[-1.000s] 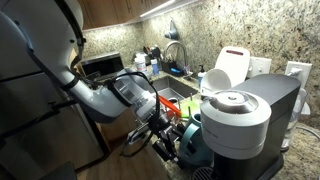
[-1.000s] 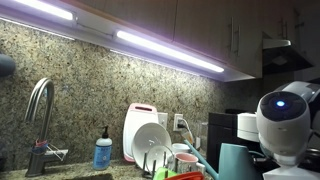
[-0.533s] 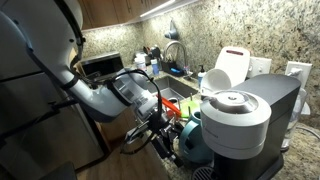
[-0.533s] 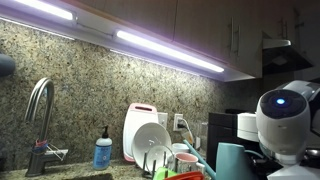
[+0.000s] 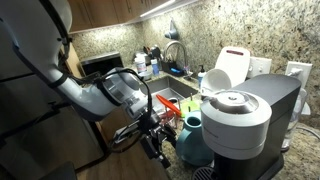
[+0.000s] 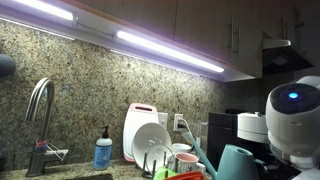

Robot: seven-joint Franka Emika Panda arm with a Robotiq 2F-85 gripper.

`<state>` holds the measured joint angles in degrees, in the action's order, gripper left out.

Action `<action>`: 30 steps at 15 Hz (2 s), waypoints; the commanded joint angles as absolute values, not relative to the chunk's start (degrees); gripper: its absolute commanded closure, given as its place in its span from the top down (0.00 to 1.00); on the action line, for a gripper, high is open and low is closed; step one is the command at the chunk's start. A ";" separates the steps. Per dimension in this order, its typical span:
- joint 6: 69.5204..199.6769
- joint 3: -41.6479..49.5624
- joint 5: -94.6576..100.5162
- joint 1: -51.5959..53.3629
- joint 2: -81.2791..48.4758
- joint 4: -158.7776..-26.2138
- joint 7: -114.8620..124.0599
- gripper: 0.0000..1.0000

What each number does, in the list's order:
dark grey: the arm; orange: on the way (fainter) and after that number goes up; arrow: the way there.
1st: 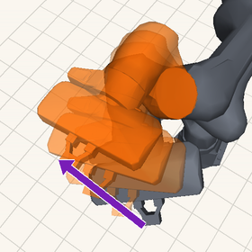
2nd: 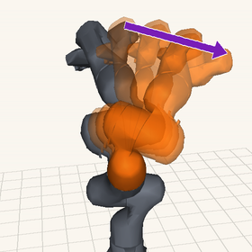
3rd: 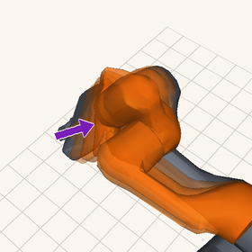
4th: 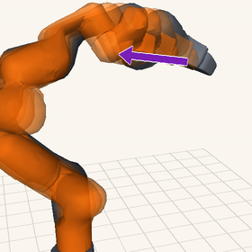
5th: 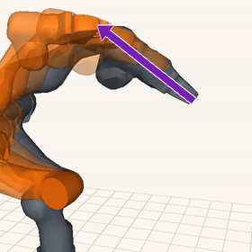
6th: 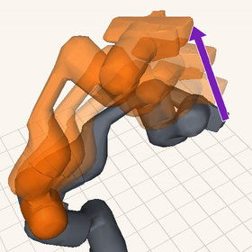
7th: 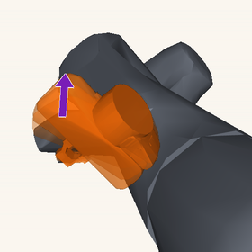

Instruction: Tilt the watering can over the mug

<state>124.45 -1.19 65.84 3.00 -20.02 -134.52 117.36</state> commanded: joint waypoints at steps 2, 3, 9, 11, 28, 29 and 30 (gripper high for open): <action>123.22 -2.50 64.24 3.92 -15.18 -137.98 112.01 1.00; 125.10 -2.89 64.56 3.59 -14.28 -138.68 108.96 1.00; 131.64 -3.39 63.30 1.78 -11.22 -140.26 92.71 1.00; 136.86 -2.96 62.99 1.05 -9.50 -141.64 86.95 1.00; 146.31 -21.84 8.74 -17.48 0.65 -159.01 11.30 1.00; 144.43 -22.94 4.87 -18.51 1.94 -158.65 6.84 1.00; 141.57 -22.49 0.07 -18.55 4.57 -158.43 2.28 1.00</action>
<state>148.43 -20.38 9.94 -15.95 -3.64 -157.37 13.42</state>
